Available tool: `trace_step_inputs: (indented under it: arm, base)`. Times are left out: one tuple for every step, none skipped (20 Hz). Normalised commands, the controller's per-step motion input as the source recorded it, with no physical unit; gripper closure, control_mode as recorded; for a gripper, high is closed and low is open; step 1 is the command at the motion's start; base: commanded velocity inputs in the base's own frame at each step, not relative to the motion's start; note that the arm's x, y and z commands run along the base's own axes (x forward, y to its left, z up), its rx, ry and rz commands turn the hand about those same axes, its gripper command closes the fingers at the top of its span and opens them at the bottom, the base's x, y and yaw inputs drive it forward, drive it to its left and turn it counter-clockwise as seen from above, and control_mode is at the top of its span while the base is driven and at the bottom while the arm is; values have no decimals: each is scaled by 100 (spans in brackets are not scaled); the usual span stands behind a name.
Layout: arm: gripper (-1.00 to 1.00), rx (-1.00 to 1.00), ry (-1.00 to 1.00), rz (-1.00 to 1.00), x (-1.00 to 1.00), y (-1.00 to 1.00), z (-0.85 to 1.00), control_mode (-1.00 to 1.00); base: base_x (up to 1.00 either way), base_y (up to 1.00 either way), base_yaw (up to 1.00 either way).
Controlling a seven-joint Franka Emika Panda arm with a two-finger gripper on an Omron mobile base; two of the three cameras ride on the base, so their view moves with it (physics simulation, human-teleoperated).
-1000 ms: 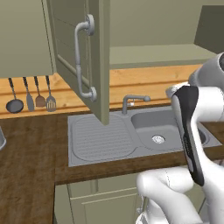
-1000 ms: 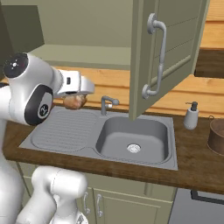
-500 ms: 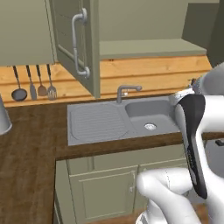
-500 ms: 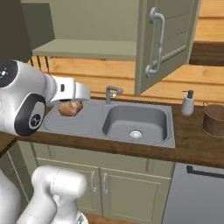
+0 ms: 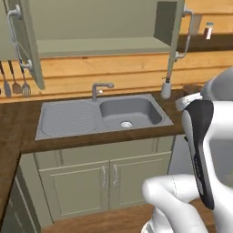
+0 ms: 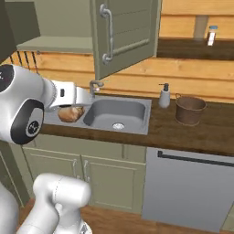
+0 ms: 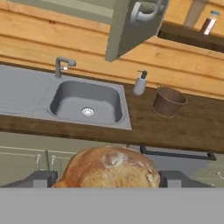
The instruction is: Open the cabinet, pick up the bread from the cabinet and place it in the basket. Then move the basket to the dining counter.
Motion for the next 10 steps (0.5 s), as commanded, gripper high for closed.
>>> trace_step_inputs:
  arm:
    - [100,0,0,0,0,0,0,100]
    - [100,0,0,0,0,0,0,100]
    - [100,0,0,0,0,0,0,100]
    - [100,0,0,0,0,0,0,100]
    - [100,0,0,0,0,0,0,100]
    - [100,0,0,0,0,0,0,100]
    - [100,0,0,0,0,0,0,100]
    - [100,0,0,0,0,0,0,100]
    - [100,0,0,0,0,0,0,100]
    - [100,0,0,0,0,0,0,100]
  base:
    - [6,-100,0]
    - [20,-100,0]
    - [40,-100,0]
    - [41,-100,0]
    - [49,-99,0]
    - [53,-94,0]
    - [64,-86,0]
    - [64,-80,0]
    - [66,-74,0]
    - [69,-56,0]
